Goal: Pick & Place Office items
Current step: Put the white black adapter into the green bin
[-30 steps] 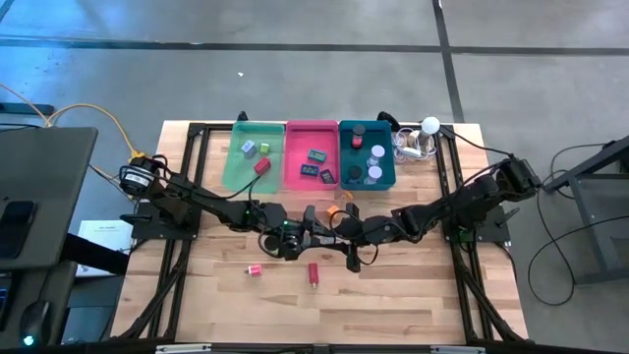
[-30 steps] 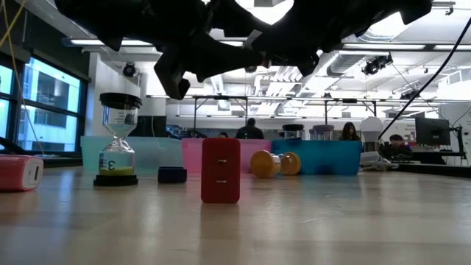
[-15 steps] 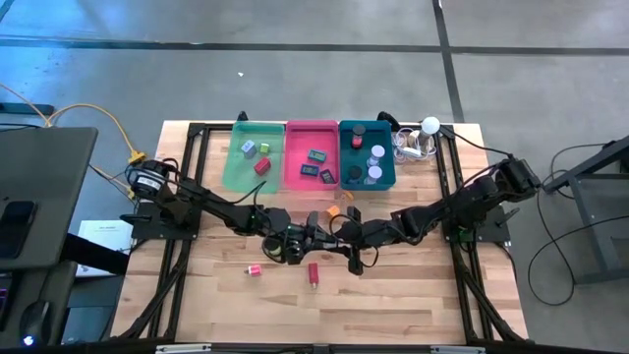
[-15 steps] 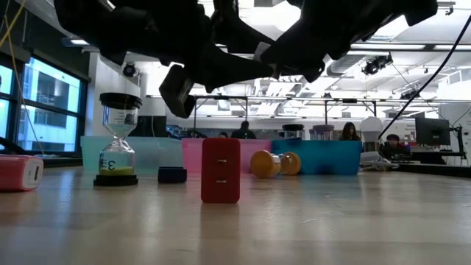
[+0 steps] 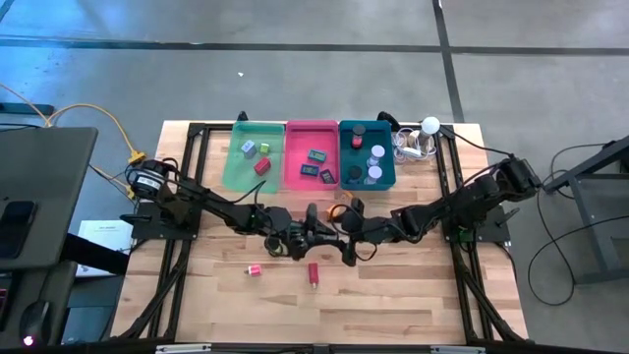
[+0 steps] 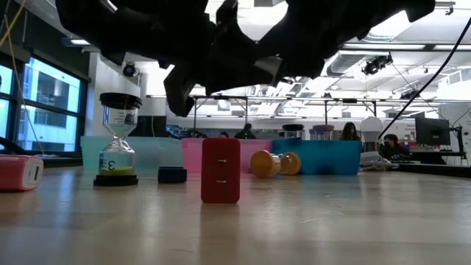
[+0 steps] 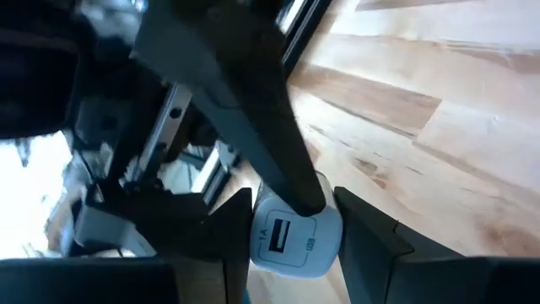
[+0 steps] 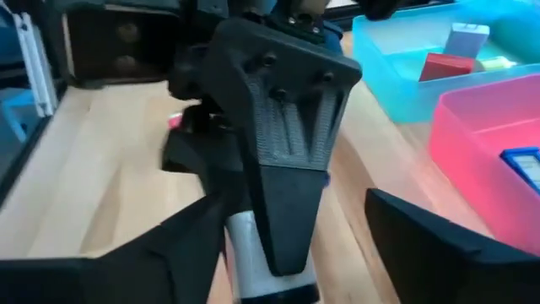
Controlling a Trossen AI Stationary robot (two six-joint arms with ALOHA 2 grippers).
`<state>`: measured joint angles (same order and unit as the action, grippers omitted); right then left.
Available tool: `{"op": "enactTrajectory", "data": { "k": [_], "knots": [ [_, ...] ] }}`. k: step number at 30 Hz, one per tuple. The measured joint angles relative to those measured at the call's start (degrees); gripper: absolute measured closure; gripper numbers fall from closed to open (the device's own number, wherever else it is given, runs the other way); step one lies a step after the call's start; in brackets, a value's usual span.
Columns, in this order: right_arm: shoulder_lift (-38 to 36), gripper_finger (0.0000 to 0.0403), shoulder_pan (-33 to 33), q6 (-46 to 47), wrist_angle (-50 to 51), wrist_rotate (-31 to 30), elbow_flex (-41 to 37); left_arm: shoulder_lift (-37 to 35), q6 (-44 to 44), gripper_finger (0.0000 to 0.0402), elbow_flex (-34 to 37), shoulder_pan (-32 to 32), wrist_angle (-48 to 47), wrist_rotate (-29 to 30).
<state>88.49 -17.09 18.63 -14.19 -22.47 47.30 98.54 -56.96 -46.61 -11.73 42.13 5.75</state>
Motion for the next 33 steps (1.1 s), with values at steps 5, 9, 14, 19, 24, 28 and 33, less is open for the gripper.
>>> {"op": "enactTrajectory", "data": {
  "k": [5,9,14,19,24,28,33],
  "knots": [
    [-0.9,0.0096,0.0,-1.6,1.1,-1.4,0.0,-3.2,8.7,0.0272,0.0,-1.7,-2.8,5.0],
    [-3.3,0.0086,-0.3,-0.5,3.8,-6.6,-0.2,-6.6,13.2,0.0272,-0.1,-1.8,-10.3,8.0],
    [-7.7,0.0085,-2.1,2.7,9.9,-14.2,-0.2,-11.3,20.2,0.0272,-0.1,-1.7,-20.8,13.5],
    [-9.2,0.0086,-4.4,8.3,16.4,-18.1,-0.2,-19.4,23.5,0.0272,0.0,-2.3,-34.7,22.8],
    [-9.1,0.0086,-6.2,14.1,21.5,-20.6,-0.2,-30.3,31.8,0.0272,0.0,-1.4,-47.0,26.4],
    [-9.1,0.0086,-6.7,17.2,24.5,-22.7,-0.2,-37.6,40.8,0.0271,0.0,4.2,-55.8,26.2],
    [-9.1,0.0086,-6.7,17.4,24.6,-22.6,-0.2,-42.9,50.0,0.0269,0.0,15.1,-66.1,25.7]
  ]
}}
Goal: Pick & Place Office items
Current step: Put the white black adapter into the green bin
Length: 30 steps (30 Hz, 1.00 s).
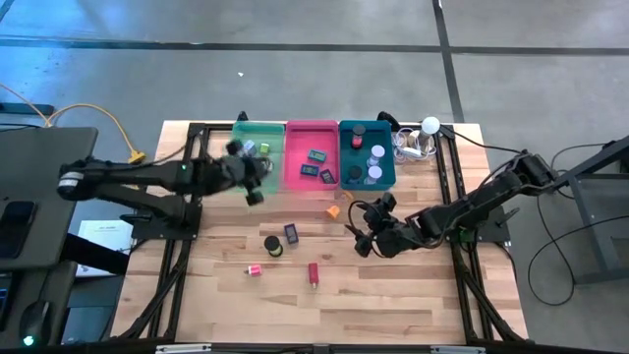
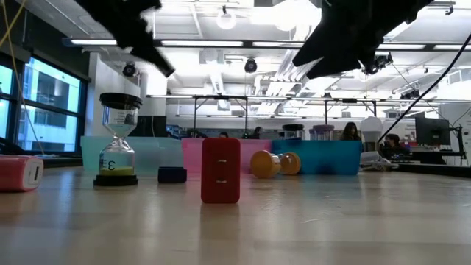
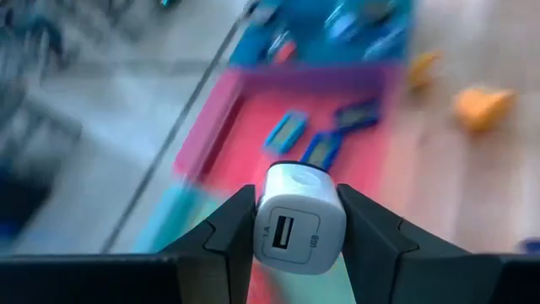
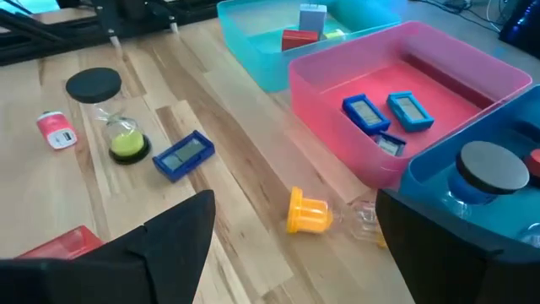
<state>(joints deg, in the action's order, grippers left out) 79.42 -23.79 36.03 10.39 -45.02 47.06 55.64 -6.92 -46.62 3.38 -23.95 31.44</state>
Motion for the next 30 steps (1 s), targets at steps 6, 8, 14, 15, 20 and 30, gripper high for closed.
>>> {"op": "enactTrajectory", "data": {
  "k": [6,8,14,15,20,30],
  "knots": [
    [0.7,0.0086,-0.3,0.4,-0.1,0.2,0.0,-1.3,6.6,0.0267,2.7,13.3,-5.3,-8.6],
    [1.1,0.0086,-0.3,0.6,-0.1,0.2,0.0,-1.3,8.4,0.0267,4.5,16.7,-5.6,-10.4],
    [1.8,0.0086,-0.6,1.3,0.2,0.1,0.0,-1.3,14.3,0.0266,9.5,21.7,-5.1,-11.0],
    [2.1,0.0086,-0.6,1.3,0.3,0.2,0.0,-1.3,14.4,0.0266,10.3,21.8,-4.9,-11.1],
    [2.4,0.0086,-0.5,1.3,0.8,0.0,0.0,-1.3,14.4,0.0266,13.5,21.9,-1.6,-11.4],
    [2.5,0.0086,-0.5,1.7,1.0,0.1,0.0,-1.0,16.2,0.0265,16.5,24.3,0.4,-11.4]
  ]
}}
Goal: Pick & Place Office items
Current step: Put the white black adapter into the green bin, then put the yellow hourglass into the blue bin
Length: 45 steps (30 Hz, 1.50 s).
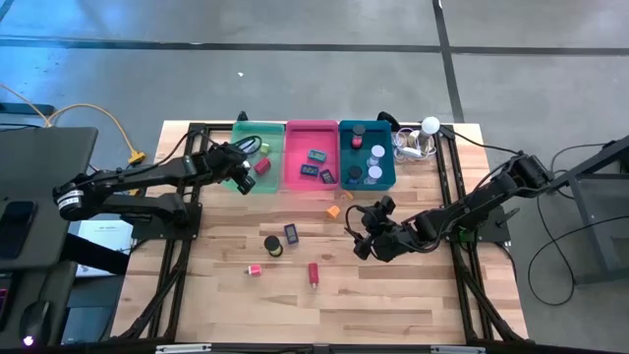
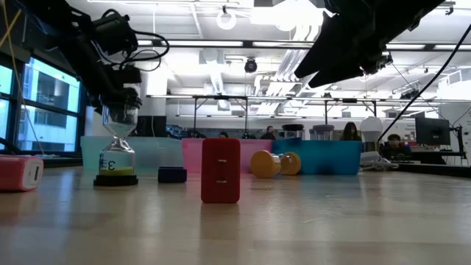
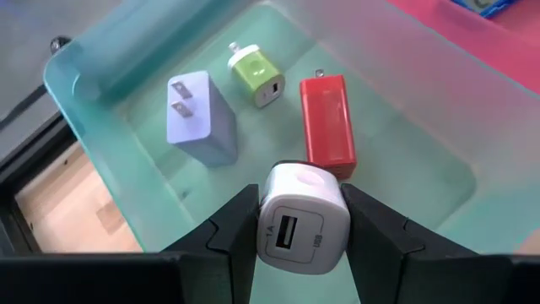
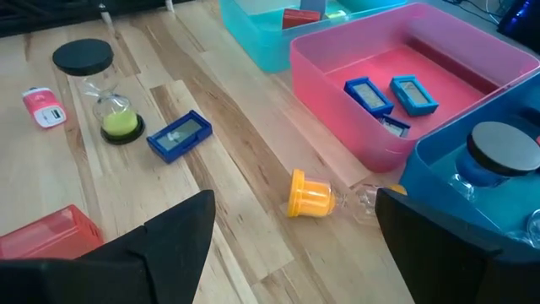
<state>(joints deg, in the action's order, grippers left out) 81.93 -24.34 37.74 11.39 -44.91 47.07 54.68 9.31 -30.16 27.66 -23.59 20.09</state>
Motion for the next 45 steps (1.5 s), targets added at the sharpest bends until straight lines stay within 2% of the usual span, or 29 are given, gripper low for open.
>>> {"op": "enactTrajectory", "data": {
  "k": [11,25,30,36,45],
  "knots": [
    [0.0,0.0086,0.0,0.1,-0.1,0.0,0.0,1.8,8.4,0.0265,0.0,2.3,-1.8,0.0],
    [0.0,0.0086,0.0,0.1,-0.4,0.0,0.0,10.1,7.0,0.0264,0.0,2.3,-0.4,0.0],
    [0.0,0.0086,0.0,0.1,-0.4,0.0,0.0,13.5,7.1,0.0229,0.0,2.3,1.8,0.2],
    [0.0,0.0086,0.0,0.0,-0.4,0.0,0.0,13.8,5.5,0.0182,-0.1,2.2,3.4,0.1],
    [0.0,0.0086,0.0,0.0,-0.4,0.0,0.0,10.8,3.4,0.0175,-0.1,2.1,3.3,-1.6]
  ]
}}
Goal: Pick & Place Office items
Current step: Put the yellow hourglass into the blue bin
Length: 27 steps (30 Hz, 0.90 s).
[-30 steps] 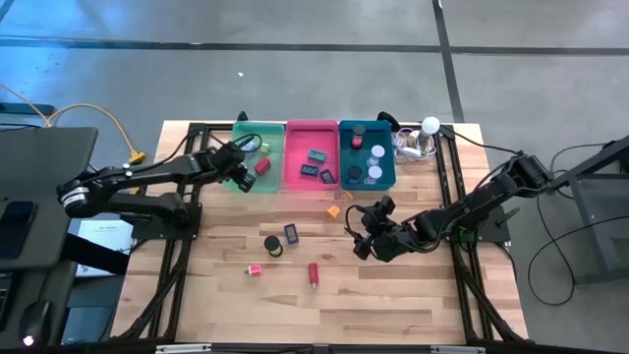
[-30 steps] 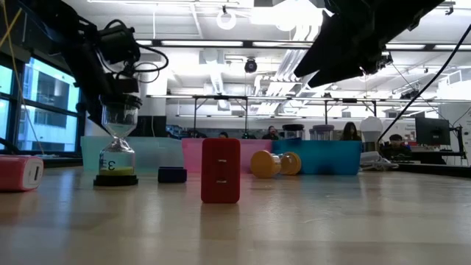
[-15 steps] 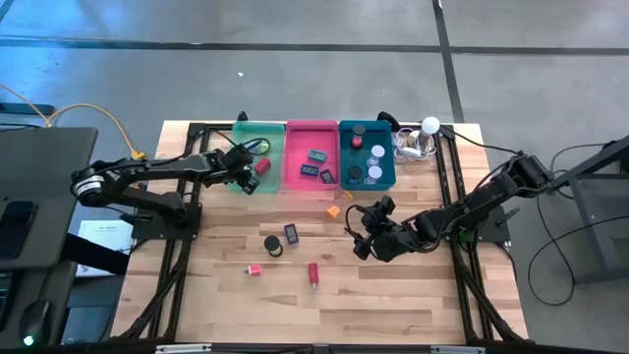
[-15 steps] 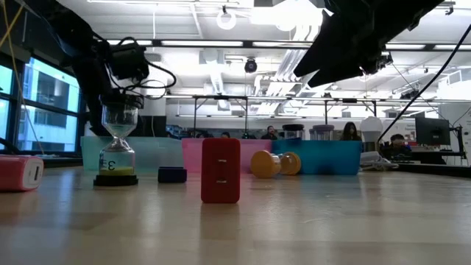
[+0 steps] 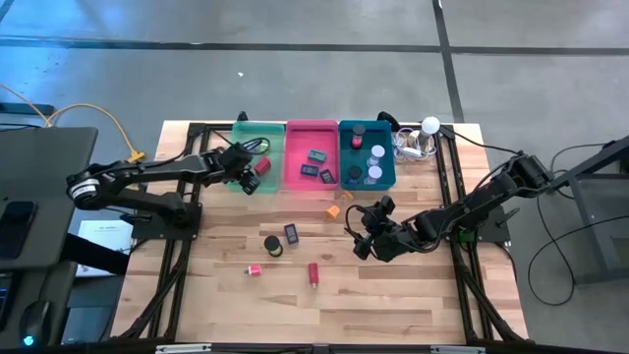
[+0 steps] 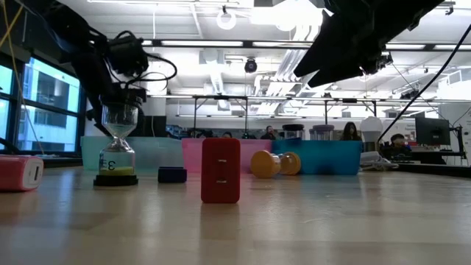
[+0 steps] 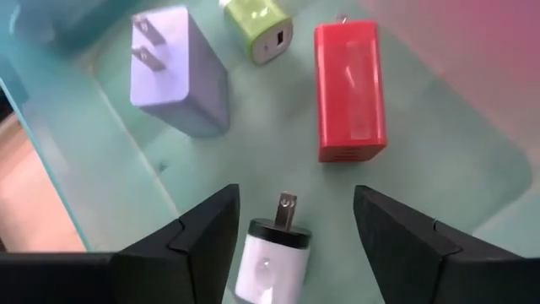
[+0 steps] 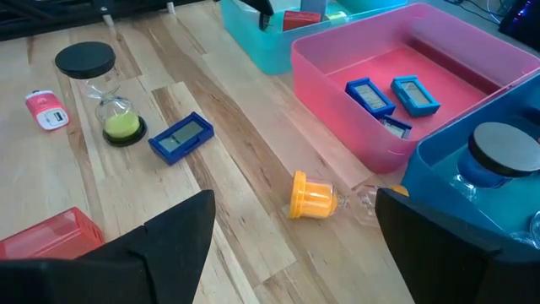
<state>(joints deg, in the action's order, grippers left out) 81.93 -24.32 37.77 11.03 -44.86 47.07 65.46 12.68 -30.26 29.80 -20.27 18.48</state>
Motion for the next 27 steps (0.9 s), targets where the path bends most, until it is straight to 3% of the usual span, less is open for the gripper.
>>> {"op": "enactTrajectory", "data": {
  "k": [14,27],
  "knots": [
    [0.0,0.0086,0.0,0.0,0.0,0.0,0.0,-15.2,-6.5,0.0175,-0.8,-3.4,0.2,-1.0],
    [0.0,0.0086,0.0,0.0,0.0,0.0,0.0,-25.6,-13.3,0.0175,-0.8,-23.3,6.4,-1.0]
  ]
}}
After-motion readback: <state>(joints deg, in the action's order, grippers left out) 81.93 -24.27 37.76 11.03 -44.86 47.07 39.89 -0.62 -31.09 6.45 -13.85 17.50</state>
